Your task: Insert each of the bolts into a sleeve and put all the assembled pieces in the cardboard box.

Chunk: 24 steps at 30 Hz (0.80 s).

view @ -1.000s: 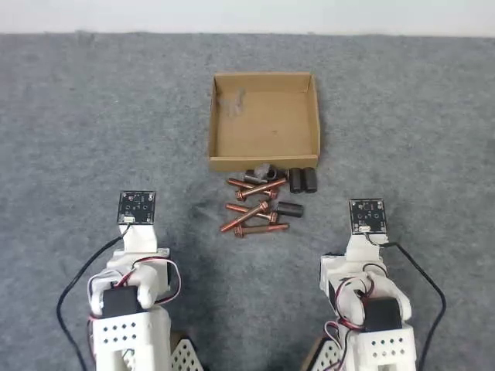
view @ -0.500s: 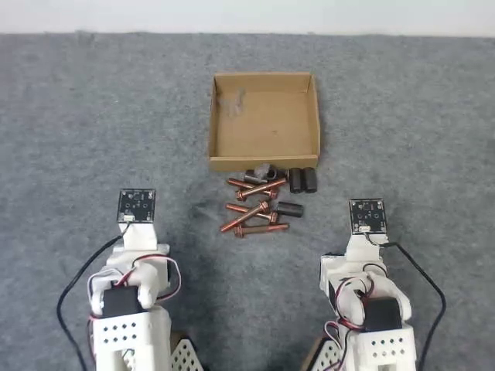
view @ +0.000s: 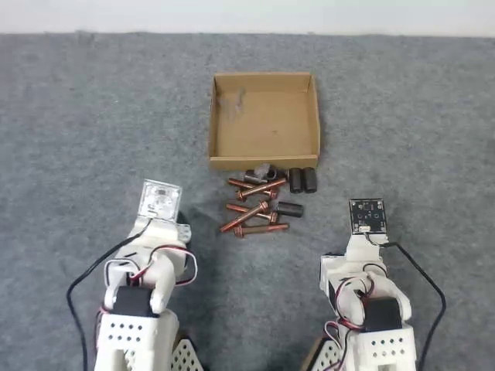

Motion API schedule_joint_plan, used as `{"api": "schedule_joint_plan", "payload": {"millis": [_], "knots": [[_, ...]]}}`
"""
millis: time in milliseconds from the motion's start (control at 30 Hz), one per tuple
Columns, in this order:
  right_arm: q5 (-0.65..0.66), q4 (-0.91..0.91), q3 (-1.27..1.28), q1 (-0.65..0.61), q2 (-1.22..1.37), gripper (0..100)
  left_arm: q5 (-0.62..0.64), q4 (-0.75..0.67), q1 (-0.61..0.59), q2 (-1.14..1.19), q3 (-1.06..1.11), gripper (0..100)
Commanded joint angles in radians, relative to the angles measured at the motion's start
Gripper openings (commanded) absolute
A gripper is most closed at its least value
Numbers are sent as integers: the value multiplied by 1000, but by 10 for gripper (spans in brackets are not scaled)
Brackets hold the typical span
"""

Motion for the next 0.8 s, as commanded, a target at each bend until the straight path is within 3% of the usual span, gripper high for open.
{"api": "schedule_joint_plan", "payload": {"millis": [0, 467, 633, 767], "knots": [[12, 4, 18, 8, -16, 10, 15, -31, 46, -14, -44, 12], [6, -10, 15, 76, -19, 13, 15, 18, 46, -14, -30, 12], [8, -5, 15, 7, -19, 12, 15, 18, 46, -14, -28, 12], [8, -58, -38, 68, -19, 13, 15, 20, 44, -14, -28, 12]]}}
